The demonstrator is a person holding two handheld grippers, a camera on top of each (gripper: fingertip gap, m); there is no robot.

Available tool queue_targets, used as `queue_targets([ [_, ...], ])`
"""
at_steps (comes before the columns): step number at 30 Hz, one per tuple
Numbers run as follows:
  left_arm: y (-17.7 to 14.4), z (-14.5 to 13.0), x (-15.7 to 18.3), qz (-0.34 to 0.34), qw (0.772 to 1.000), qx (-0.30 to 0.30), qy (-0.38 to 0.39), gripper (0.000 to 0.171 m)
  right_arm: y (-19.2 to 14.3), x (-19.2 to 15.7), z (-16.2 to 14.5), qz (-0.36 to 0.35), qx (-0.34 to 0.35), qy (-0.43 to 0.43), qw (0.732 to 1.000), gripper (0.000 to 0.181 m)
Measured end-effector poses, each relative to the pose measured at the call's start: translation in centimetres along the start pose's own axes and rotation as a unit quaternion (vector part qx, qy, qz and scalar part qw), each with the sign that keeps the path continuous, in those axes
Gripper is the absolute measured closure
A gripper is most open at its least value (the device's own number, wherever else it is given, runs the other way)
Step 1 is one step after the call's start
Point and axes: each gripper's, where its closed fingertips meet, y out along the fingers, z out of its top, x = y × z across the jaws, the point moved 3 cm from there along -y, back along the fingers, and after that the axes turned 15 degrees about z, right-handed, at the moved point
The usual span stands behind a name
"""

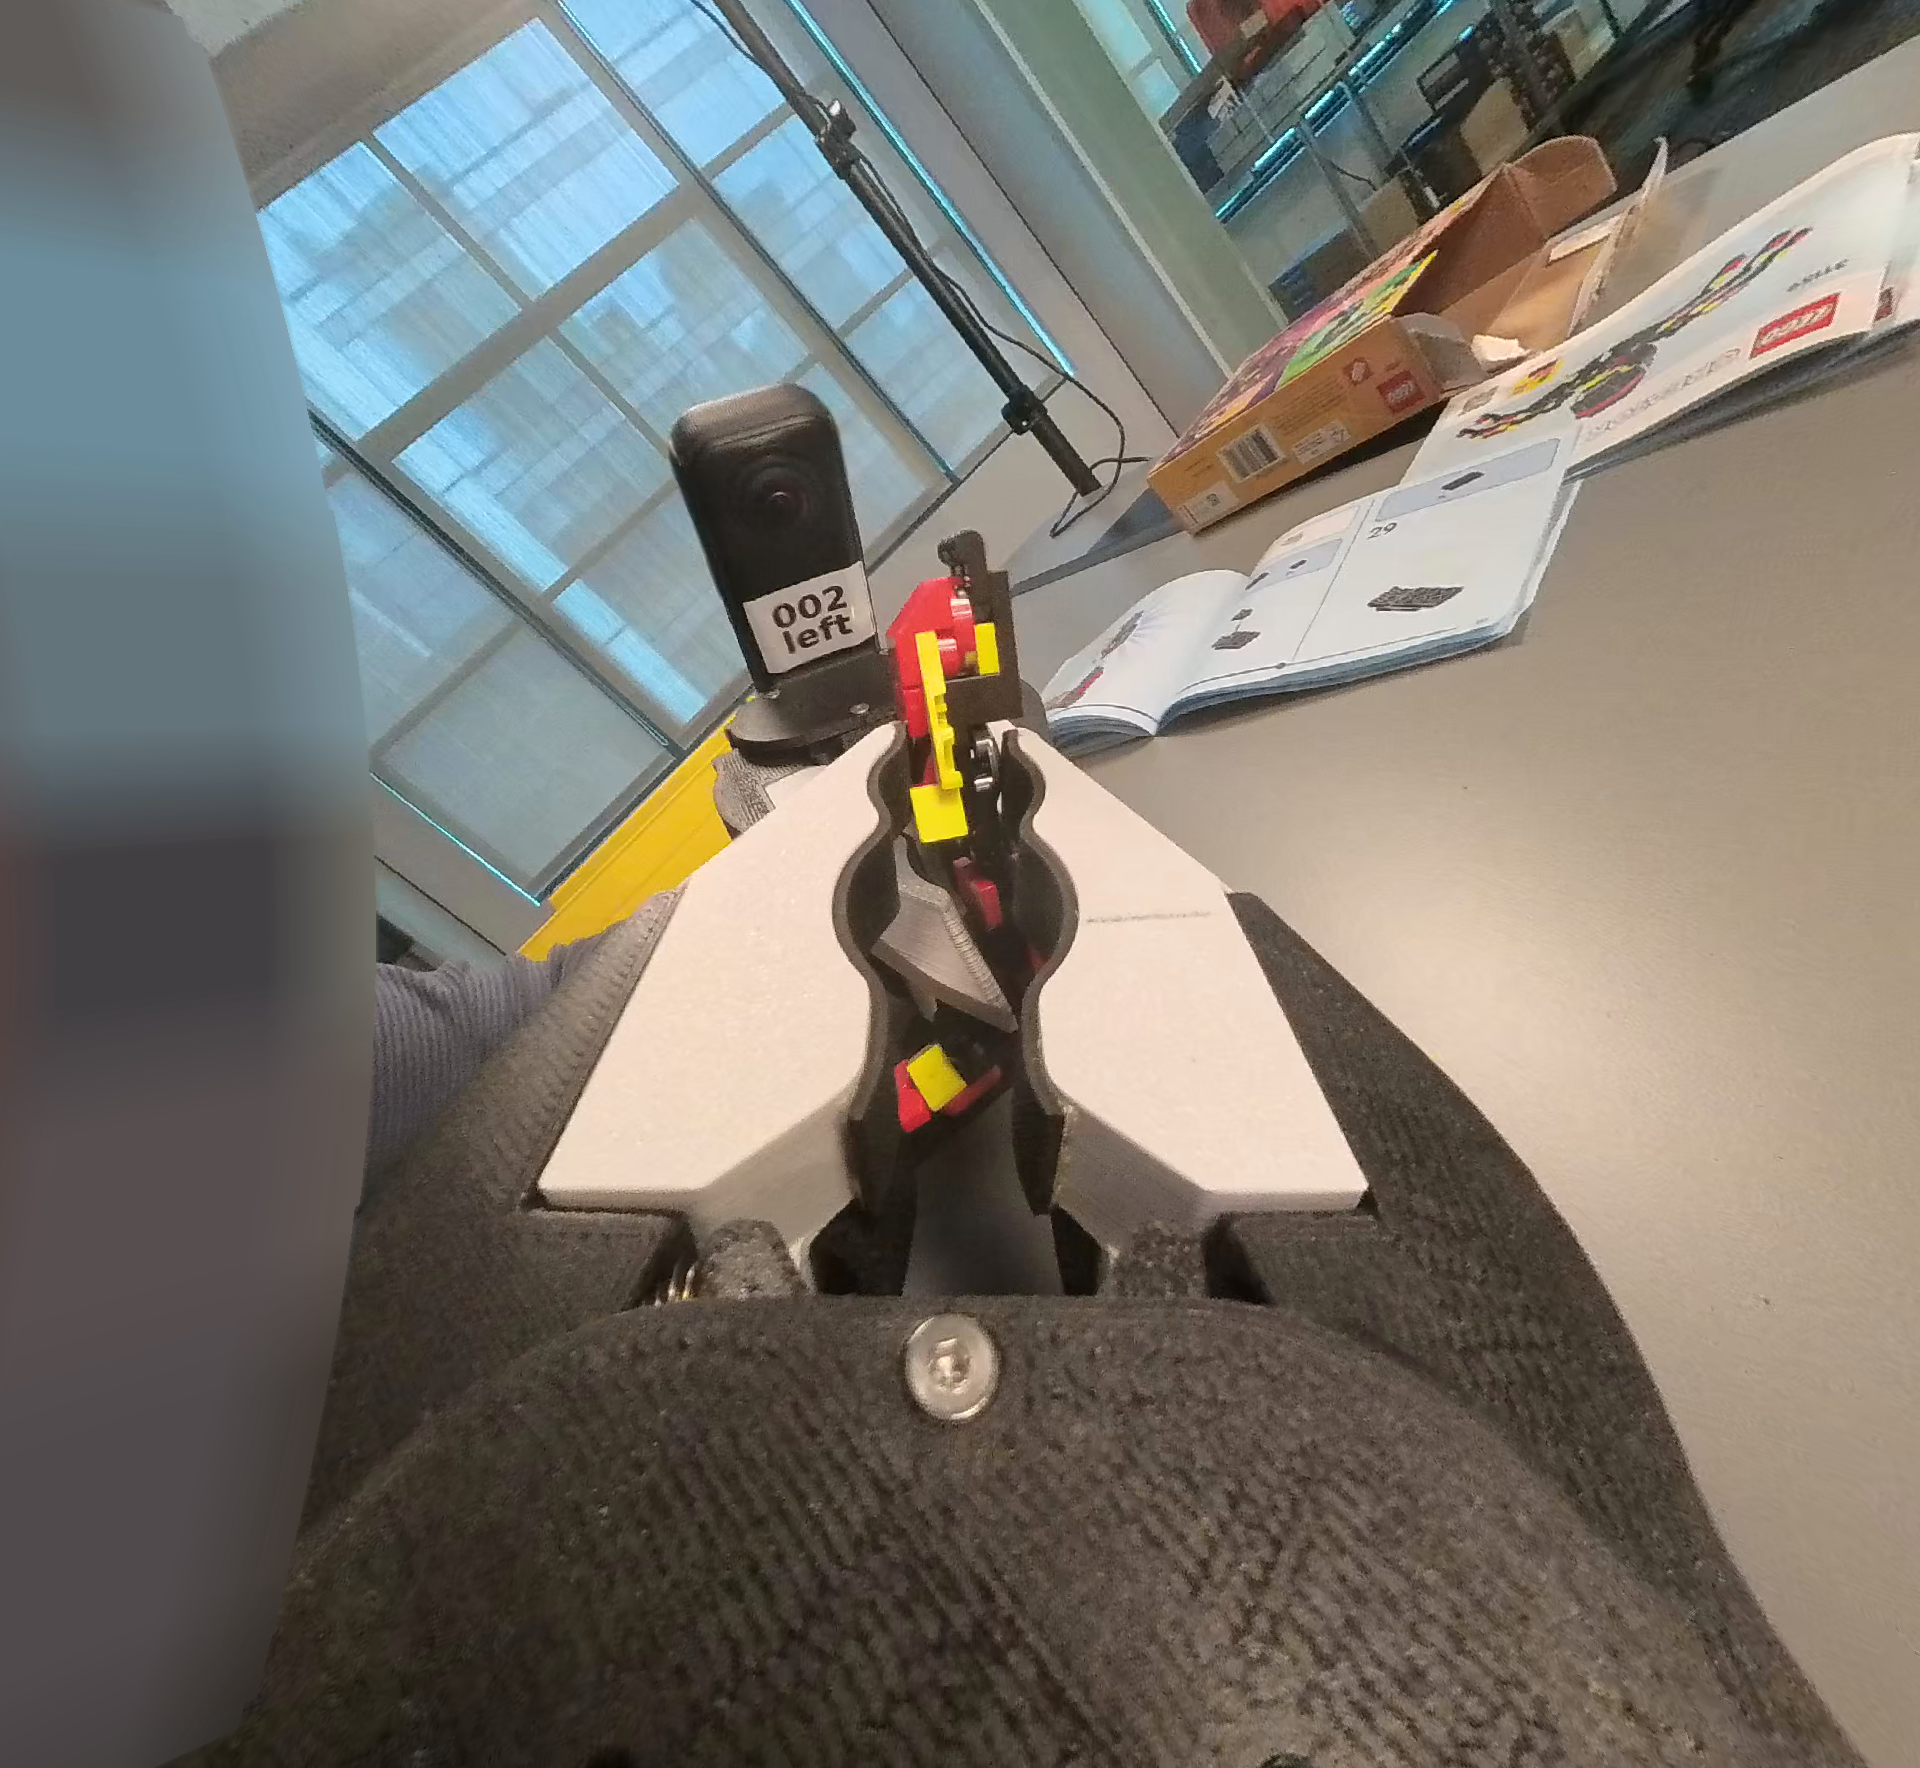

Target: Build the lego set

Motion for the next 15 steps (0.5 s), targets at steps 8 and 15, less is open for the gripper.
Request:
queue_targets([
  [8,-0.27,0.27,0.23,0.007,1.000,0.022,0.015,0.160,0.12,-0.44,0.15,0.014,0.016,-0.004,1.000,0.166],
  [15,-0.36,0.30,0.21,-0.009,1.000,0.019,-0.001,0.161,0.17,-0.37,0.09,0.015,0.012,0.003,1.000,0.166],
])
